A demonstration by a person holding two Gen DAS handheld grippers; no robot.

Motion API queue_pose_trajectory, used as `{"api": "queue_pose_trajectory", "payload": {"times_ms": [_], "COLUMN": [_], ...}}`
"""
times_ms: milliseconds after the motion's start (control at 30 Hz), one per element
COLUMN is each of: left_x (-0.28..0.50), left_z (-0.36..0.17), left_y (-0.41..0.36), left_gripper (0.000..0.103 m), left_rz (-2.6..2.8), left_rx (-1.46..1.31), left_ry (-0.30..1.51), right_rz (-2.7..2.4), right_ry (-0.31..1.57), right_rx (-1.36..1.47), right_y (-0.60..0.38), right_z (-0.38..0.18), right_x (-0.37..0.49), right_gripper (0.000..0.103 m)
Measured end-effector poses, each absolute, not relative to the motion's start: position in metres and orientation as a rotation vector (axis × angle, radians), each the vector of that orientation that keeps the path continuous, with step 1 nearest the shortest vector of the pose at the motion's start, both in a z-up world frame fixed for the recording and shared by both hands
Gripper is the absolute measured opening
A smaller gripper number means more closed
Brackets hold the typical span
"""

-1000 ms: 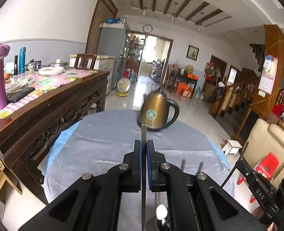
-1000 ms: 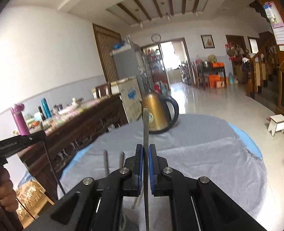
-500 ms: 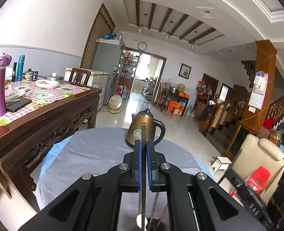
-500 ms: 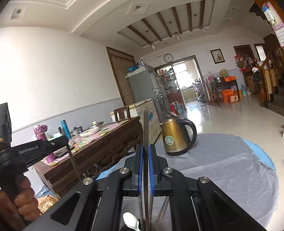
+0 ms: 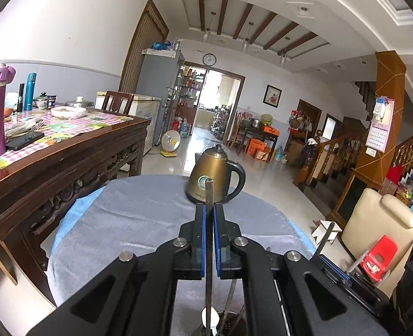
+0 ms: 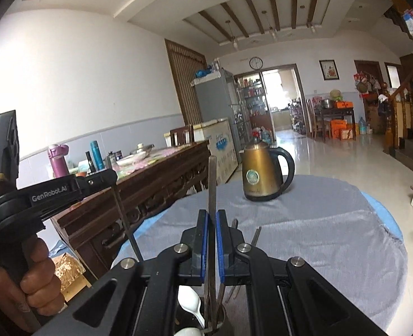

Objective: Organize utensils
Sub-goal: 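Lower the chopsticks into the grey cup and push them down with both tools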

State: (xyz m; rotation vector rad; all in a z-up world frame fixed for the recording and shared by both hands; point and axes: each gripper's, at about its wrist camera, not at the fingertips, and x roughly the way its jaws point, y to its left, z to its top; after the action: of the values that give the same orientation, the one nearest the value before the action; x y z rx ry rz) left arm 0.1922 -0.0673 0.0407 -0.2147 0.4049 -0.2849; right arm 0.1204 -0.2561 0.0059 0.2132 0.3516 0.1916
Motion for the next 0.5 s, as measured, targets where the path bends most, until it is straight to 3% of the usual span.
{"api": "queue_pose_trajectory", "payload": {"times_ms": [500], "left_x": [0.204], "left_z": [0.014], "left_y": [-0.076], "left_gripper": [0.005], "left_rz": [-0.262], "left_rx": [-0.176], "left_ry": [0.487], "right_rz": [0.193], "right_ry": [0.416], "right_rx": [0.227], "right_y": [-0.257], "right_z": [-0.011], "right_x": [0.131], "right_gripper": [0.007]}}
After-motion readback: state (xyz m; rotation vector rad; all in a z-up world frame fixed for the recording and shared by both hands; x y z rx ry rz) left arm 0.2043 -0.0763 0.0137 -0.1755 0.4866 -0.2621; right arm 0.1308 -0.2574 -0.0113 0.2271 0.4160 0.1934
